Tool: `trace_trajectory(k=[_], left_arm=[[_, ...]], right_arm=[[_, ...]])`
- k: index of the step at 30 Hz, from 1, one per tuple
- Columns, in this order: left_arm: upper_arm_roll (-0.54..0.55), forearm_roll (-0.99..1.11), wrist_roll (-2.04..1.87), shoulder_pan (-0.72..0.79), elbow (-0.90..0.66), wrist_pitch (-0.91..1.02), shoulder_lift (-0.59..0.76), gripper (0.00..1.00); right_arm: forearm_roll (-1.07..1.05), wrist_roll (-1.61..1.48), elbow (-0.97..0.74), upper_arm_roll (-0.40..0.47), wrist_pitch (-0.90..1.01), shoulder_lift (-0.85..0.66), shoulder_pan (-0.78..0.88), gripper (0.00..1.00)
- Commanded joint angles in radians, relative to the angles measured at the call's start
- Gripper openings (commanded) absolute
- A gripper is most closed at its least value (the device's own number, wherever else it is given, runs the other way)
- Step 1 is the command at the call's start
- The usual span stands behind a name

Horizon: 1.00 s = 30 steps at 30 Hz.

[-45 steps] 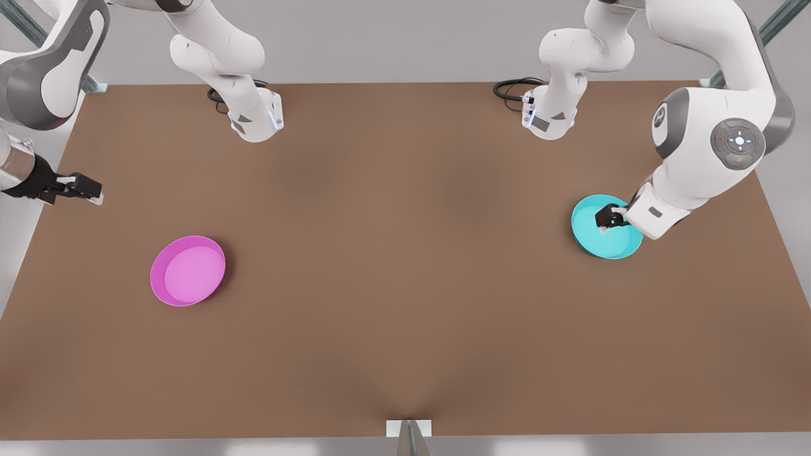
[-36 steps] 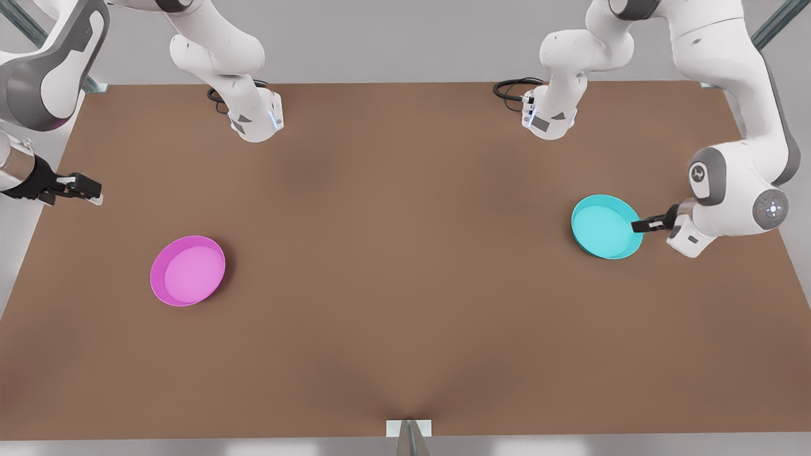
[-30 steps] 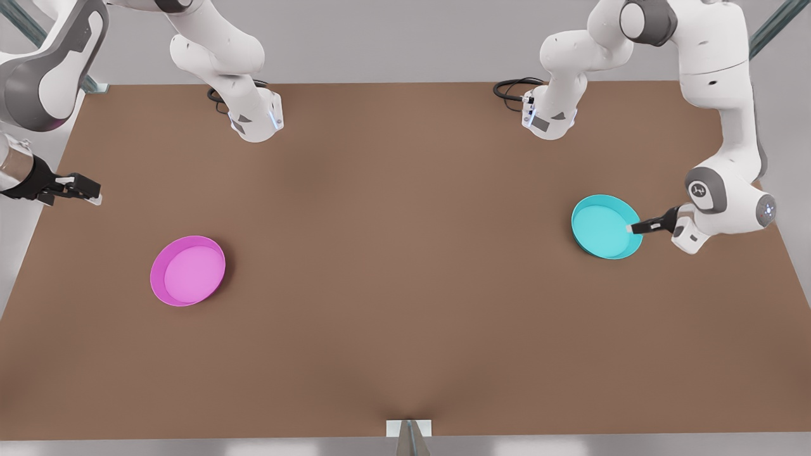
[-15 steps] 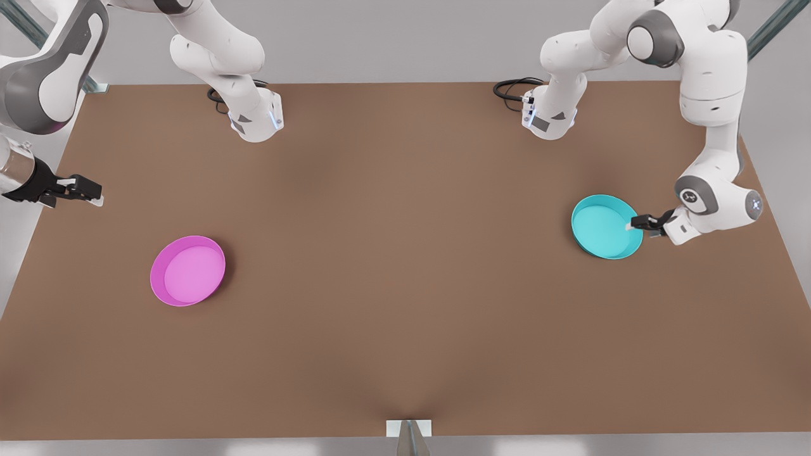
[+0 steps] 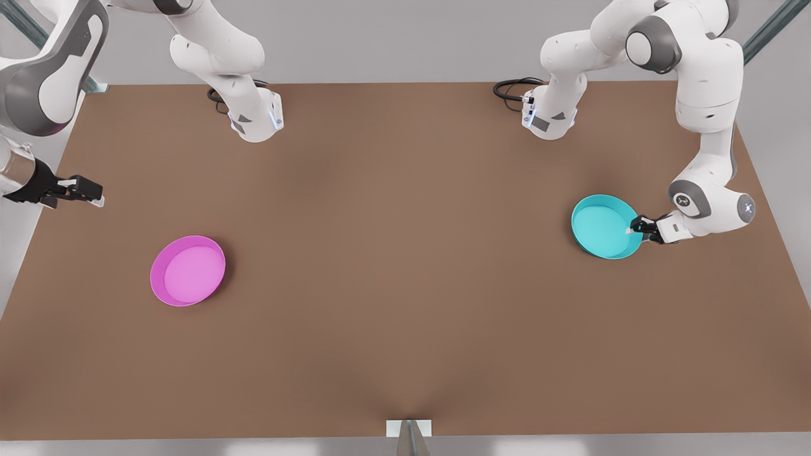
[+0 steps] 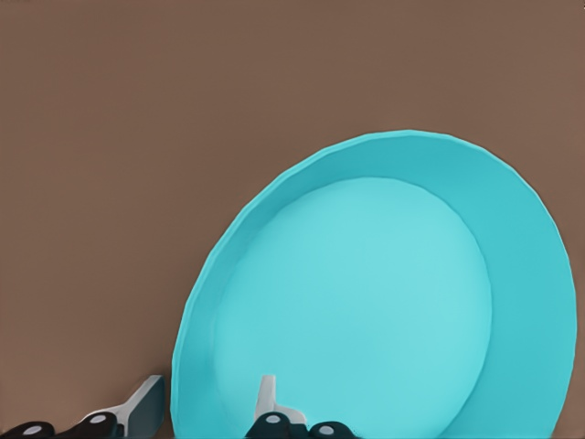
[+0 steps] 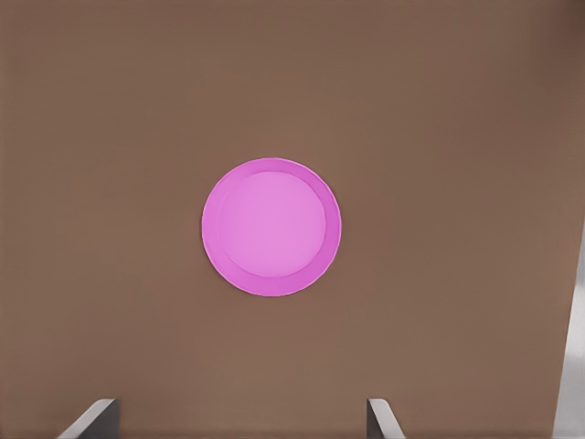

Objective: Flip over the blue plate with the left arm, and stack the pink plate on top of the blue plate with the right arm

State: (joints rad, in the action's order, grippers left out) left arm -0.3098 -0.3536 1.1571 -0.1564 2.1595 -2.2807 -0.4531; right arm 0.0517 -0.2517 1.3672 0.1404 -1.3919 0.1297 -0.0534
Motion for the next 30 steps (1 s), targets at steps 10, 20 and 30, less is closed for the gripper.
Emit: trace_trajectory(k=[10,20,30], left_arm=[[0.003,0.002,0.124,0.003,-0.004,0.003,-0.013,0.21],[0.0,0.202,-0.532,0.199,-0.268,0.374,0.122,0.21],[0.0,0.209,-0.879,0.417,-0.541,0.386,0.114,0.21]], right_arm=[[-0.003,-0.006,0.0,0.002,0.001,-0.001,0.0,1.0],[-0.004,-0.006,0.001,0.002,0.001,0.002,-0.008,1.0],[-0.004,-0.006,0.003,0.004,0.001,0.008,-0.008,1.0]])
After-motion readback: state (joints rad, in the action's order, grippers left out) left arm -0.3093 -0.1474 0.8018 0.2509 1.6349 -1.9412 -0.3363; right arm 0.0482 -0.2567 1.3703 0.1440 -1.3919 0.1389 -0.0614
